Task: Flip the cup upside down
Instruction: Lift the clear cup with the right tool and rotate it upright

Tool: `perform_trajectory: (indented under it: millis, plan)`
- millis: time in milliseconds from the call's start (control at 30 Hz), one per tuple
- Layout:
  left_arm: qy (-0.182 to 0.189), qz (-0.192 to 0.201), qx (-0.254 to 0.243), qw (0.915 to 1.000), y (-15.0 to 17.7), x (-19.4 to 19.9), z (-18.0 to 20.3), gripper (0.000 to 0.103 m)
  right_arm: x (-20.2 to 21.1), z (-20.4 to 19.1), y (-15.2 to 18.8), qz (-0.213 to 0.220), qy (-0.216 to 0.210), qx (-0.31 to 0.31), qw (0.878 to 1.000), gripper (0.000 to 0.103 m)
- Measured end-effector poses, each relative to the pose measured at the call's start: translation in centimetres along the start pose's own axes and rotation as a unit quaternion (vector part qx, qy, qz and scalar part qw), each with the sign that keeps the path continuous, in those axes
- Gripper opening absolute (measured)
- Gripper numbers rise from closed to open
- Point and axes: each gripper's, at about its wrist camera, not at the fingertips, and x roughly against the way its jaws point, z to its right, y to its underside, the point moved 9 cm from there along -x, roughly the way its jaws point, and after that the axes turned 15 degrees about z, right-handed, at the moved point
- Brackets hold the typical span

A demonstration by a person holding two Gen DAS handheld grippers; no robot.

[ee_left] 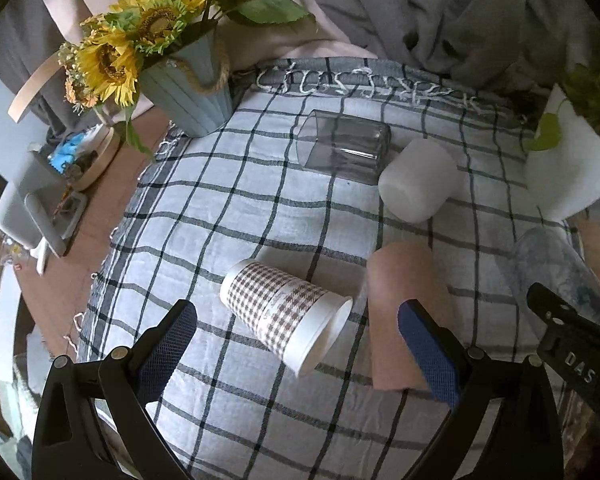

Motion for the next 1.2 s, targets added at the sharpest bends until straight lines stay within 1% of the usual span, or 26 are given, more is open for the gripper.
perform_trajectory:
  millis: [133, 200, 367, 467, 567, 767, 933, 1067, 1200]
  plan:
    - [0.030, 0.010, -0.010, 0.9994, 0.3, 1.0, -1.1, 0.103, 3.0, -0.7, 0.4, 0.027, 0.014, -0.018, 0.999, 0.073]
    - [0.038, 0.013, -0.014, 0.9991, 0.8, 1.5, -2.0, 0.103, 5.0, -0.9, 1.0, 0.038, 0.025, -0.036, 0.998, 0.073]
    - [0.056, 0.011, -0.032, 0.9978, 2.4, 2.1, -4.4, 0.103, 9.2, -2.5, 2.9, 0.061, 0.031, -0.067, 0.995, 0.073]
    - [0.065, 0.001, -0.040, 0.9970, 3.7, 2.0, -6.1, 0.103, 10.8, -4.3, 4.6, 0.069, 0.039, -0.077, 0.994, 0.073]
    - [0.066, -0.006, -0.051, 0.9965, 4.9, 1.7, -7.7, 0.103, 11.5, -6.1, 6.5, 0.064, 0.032, -0.091, 0.993, 0.073]
    - [0.067, -0.036, -0.056, 0.9955, 7.2, 0.4, -11.0, 0.103, 11.1, -9.7, 9.9, 0.039, 0.022, -0.116, 0.992, 0.073]
    - [0.055, -0.058, -0.055, 0.9953, 8.7, -0.9, -13.1, 0.103, 9.6, -13.1, 12.3, 0.008, 0.004, -0.116, 0.993, 0.073]
    - [0.043, -0.064, -0.050, 0.9958, 8.9, -1.7, -14.6, 0.103, 7.7, -15.0, 13.4, -0.012, -0.005, -0.117, 0.993, 0.073]
    - [0.038, -0.066, -0.055, 0.9955, 9.4, -2.1, -15.1, 0.103, 5.9, -16.0, 14.1, -0.024, 0.004, -0.115, 0.993, 0.073]
